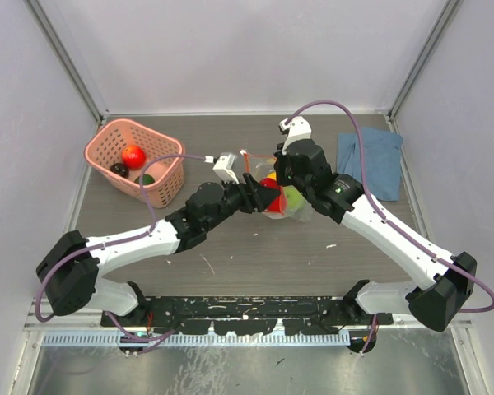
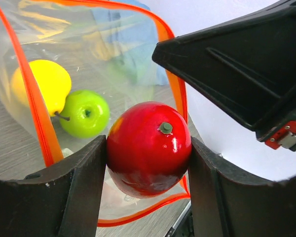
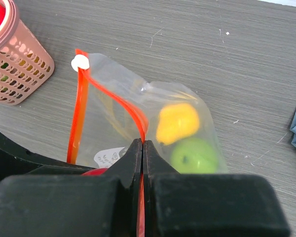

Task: Place the food in the zip-top bag and seal the zipper
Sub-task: Place the fake fruit in the zipper food storage bag.

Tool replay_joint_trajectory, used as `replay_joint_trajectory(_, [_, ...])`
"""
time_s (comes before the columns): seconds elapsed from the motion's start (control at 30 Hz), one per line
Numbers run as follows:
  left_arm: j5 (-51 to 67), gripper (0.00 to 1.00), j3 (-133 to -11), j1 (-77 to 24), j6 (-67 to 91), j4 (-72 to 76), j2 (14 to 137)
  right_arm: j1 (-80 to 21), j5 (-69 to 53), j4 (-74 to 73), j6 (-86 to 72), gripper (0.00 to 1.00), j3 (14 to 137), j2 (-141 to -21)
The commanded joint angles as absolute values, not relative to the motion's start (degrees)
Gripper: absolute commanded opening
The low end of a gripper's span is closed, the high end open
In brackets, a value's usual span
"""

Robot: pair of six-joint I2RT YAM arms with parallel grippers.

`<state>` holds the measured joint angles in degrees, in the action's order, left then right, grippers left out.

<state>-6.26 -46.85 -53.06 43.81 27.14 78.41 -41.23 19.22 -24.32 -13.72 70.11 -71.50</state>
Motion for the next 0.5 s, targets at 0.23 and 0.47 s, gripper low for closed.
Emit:
replay_joint_trajectory(0.23, [-8.1, 0.57, -47.8, -53.8, 47.0, 29.5, 80.6, -41.1, 19.5, -19.9, -14.5, 0.00, 70.7, -69.8])
replay_joint_trajectory(0.47, [-7.4, 0.71, -47.9, -53.9, 47.8, 27.8, 80.4, -41.2, 19.8, -19.9, -14.6, 0.00, 70.3, -69.5])
